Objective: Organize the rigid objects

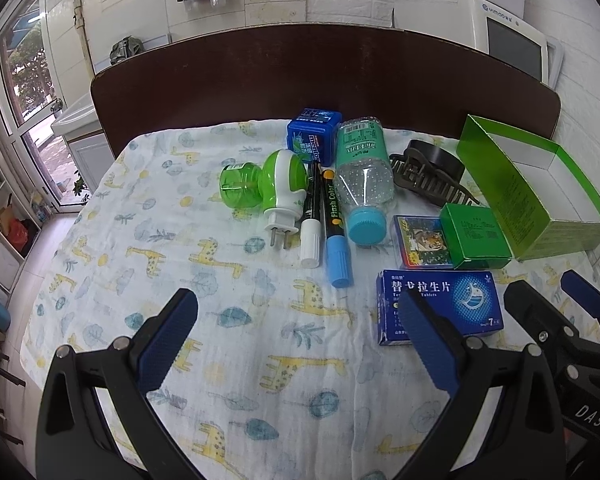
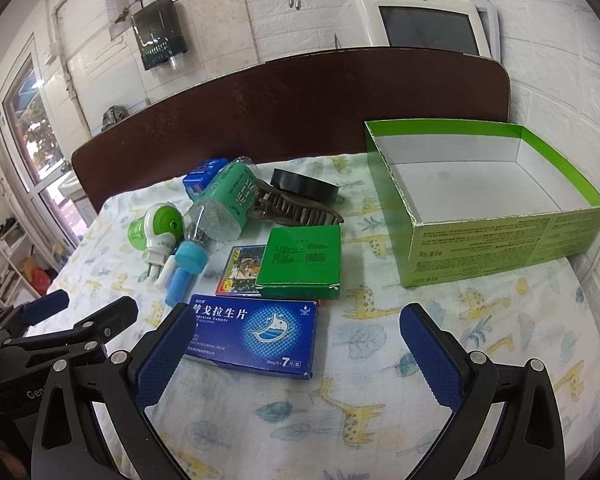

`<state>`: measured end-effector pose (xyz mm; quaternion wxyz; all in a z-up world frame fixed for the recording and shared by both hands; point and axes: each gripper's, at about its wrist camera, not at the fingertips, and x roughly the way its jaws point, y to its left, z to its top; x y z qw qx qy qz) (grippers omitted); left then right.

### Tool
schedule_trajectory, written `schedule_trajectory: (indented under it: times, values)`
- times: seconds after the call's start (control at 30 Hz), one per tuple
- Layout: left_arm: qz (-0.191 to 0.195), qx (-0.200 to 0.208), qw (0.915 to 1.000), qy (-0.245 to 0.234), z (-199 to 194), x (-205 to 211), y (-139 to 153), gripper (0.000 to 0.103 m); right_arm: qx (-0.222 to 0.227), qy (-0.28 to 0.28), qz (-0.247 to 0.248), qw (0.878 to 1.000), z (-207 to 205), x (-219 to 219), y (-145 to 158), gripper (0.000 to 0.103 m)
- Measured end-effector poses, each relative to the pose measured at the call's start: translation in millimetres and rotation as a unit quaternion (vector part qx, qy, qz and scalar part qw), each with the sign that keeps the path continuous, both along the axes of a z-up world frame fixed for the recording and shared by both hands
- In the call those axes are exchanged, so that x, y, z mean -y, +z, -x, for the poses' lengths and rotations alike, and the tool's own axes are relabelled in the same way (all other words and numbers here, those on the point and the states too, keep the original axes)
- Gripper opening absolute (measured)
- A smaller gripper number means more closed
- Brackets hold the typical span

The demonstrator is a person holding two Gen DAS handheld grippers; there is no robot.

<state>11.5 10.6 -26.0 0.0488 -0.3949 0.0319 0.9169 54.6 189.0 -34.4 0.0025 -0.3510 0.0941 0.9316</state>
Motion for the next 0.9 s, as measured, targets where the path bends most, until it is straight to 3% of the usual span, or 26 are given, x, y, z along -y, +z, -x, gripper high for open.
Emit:
schedule_trajectory:
  times: [0.4,0.7,0.8,0.9]
  values:
    - [-0.003,0.006,0.9999,-0.011,-1,-4,-2,0.098,0.005,-0.006,0.006,1.0,0,-3,-3,0.1]
    - [-0.009,0.02,0.9996,-0.019,1,-7,-6,0.092,0.01,-0.011,0.012,1.0,0,-7,-4,0.097]
    - [-0.019,0.033,0.9988,-0.031,3,-8,-9,0.073,0.018,-0.011,0.017,1.0,2,-8,-7,0.09]
    - [-0.037,0.052,0.9969,-0.046,6,-10,-14,0.053,0.034,-0.005,0.039,0.999,4,-12,-11,0.075]
